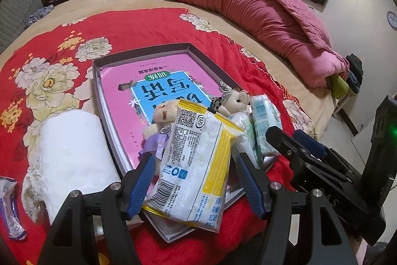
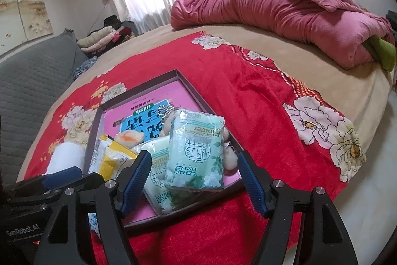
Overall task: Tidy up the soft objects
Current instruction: 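Lower the tissue pack and open the right tool while the left tool lowers and releases the snack bag, then move both open tools back toward the blue snack bag and floral scrunchie, then grasp the blue-and-white snack bag with the left tool while the right tool grasps the floral scrunchie, then carry the blue snack bag with the left tool while the right tool carries the scrunchie over the tray, then lower the scrunchie and open the right tool while the left tool lowers and releases the blue snack bag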
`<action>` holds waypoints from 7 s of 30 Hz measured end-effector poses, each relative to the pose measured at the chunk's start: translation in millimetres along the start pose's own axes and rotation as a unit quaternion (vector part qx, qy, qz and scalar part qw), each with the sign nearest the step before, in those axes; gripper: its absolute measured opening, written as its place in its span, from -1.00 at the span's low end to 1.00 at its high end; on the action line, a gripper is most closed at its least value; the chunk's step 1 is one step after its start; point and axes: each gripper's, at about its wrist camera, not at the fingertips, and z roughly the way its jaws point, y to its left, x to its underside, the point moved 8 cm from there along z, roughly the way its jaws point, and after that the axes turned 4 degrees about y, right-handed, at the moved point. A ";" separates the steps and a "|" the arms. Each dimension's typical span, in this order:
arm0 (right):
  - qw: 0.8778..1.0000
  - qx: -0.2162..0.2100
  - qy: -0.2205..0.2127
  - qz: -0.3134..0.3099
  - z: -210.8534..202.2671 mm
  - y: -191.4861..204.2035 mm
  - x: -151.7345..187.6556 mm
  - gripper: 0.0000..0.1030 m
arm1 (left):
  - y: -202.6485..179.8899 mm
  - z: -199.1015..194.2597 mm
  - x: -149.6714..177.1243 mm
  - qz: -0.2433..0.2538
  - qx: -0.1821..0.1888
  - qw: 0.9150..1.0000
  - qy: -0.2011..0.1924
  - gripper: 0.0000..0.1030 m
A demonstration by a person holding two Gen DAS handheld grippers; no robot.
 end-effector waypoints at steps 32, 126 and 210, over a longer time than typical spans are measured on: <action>0.997 -0.006 -0.048 -0.060 -48.6 54.3 -10.9 0.43 | 15.6 -70.6 -1.4 -0.014 -0.012 0.998 -0.056 0.41; 0.936 -0.153 -0.019 -0.316 -29.6 293.7 31.6 -0.61 | 243.3 -129.7 73.6 -0.204 -0.073 0.971 -0.102 -0.25; 0.995 -0.048 -0.058 -0.070 -13.3 43.7 -34.1 0.39 | 33.1 6.2 -12.2 -0.035 -0.035 0.999 -0.007 -0.17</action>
